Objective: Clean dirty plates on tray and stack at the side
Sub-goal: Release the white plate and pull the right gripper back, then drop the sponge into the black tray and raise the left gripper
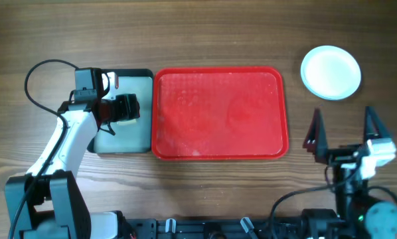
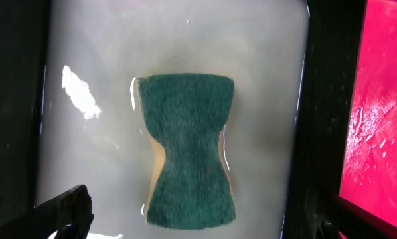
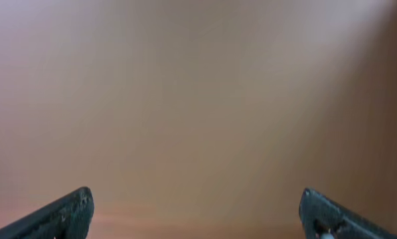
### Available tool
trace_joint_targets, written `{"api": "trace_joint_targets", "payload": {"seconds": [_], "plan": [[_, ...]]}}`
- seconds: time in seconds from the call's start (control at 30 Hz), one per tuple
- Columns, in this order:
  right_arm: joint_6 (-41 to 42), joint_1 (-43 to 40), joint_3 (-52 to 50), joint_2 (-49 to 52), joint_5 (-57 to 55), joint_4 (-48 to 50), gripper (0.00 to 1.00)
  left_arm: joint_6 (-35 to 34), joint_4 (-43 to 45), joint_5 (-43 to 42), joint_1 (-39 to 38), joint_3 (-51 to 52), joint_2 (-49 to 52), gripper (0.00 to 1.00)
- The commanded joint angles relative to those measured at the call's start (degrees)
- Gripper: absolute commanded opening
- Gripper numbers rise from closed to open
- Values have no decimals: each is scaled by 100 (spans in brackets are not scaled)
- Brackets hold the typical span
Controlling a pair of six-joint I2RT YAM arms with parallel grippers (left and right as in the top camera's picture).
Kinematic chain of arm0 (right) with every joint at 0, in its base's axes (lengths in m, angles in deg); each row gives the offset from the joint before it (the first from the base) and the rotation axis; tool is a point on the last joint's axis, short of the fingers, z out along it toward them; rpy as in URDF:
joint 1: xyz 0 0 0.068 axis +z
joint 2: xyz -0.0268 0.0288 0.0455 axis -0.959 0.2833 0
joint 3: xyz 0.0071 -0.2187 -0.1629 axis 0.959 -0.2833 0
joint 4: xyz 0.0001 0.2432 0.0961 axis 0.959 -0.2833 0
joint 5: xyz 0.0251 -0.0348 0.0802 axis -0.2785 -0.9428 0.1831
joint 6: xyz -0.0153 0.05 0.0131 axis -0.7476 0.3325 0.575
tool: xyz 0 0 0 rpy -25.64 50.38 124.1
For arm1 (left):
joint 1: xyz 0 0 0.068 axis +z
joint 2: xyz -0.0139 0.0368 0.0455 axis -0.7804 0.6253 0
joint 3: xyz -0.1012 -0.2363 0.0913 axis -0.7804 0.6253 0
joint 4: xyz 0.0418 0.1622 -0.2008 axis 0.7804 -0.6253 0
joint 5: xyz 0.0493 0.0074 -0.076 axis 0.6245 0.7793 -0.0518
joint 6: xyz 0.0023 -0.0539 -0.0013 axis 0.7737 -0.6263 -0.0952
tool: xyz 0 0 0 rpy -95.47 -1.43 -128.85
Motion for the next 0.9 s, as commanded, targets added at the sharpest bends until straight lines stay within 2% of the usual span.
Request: {"api": "trace_joint_targets", "payload": {"seconds": [0.0, 0.07, 0.23, 0.27, 0.4, 0.47, 0.87], "plan": [[-7, 20, -946, -417, 361, 1150, 100, 26, 13, -68, -26, 15, 33, 100], [50, 17, -1333, -490, 356, 1552, 100, 26, 15, -68, -26, 15, 33, 100], [149, 17, -2063, -721, 337, 1436, 100, 26, 13, -68, -26, 15, 33, 100], [328, 20, -2079, -723, 229, 857, 100, 26, 13, -70, -26, 15, 33, 100], [391, 20, -2079, -723, 205, -433, 100, 26, 15, -70, -26, 15, 33, 100], [197, 35, -2079, -723, 203, -424, 100, 26, 13, -68, -26, 15, 33, 100], [197, 35, -2076, -717, 205, -426, 100, 26, 15, -68, -26, 15, 33, 100]]}}
